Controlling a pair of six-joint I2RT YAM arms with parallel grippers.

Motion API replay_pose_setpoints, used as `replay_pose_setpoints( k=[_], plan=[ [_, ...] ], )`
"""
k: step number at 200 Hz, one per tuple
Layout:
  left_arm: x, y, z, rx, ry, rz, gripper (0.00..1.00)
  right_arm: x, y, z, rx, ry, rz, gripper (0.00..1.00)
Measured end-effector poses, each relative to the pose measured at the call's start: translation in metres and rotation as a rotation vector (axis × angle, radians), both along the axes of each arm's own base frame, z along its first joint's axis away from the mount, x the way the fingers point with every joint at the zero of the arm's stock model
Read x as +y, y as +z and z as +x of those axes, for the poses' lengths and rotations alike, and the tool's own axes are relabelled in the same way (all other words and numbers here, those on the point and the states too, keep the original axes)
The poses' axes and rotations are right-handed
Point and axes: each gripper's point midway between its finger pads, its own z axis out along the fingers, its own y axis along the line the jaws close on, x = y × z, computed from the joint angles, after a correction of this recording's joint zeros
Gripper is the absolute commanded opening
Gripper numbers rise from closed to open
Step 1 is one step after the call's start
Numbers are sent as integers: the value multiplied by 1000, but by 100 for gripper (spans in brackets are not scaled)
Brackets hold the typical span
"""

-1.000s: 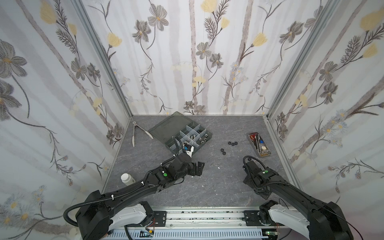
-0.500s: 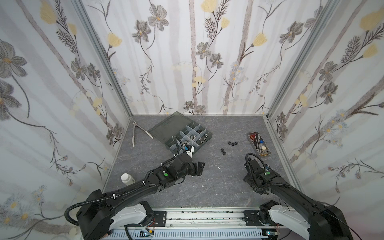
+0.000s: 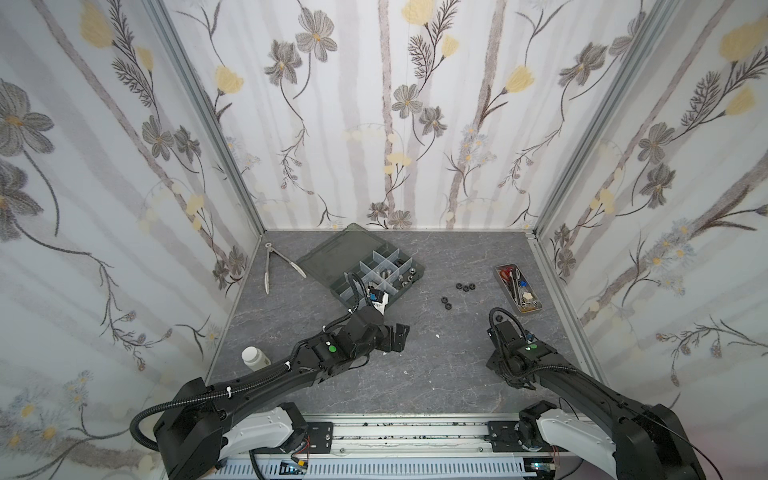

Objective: Sort the screws and nuts into containers
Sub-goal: 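Lower the right gripper onto the silver wing nut and close it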

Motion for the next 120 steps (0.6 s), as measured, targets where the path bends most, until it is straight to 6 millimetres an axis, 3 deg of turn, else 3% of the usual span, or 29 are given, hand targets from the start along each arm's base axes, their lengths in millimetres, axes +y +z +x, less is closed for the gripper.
replay_pose_setpoints(
  k=[62, 98, 120],
  plan=[
    [-1, -2, 0, 4, 0, 5, 100, 4, 1, 2, -16, 19, 24, 38],
    [-2, 0, 1, 4, -2, 2, 100, 2, -1, 3, -12, 35, 2, 19],
    [-3, 1, 2, 3, -2, 0, 100, 0, -2, 3, -10, 44, -13, 12]
  ],
)
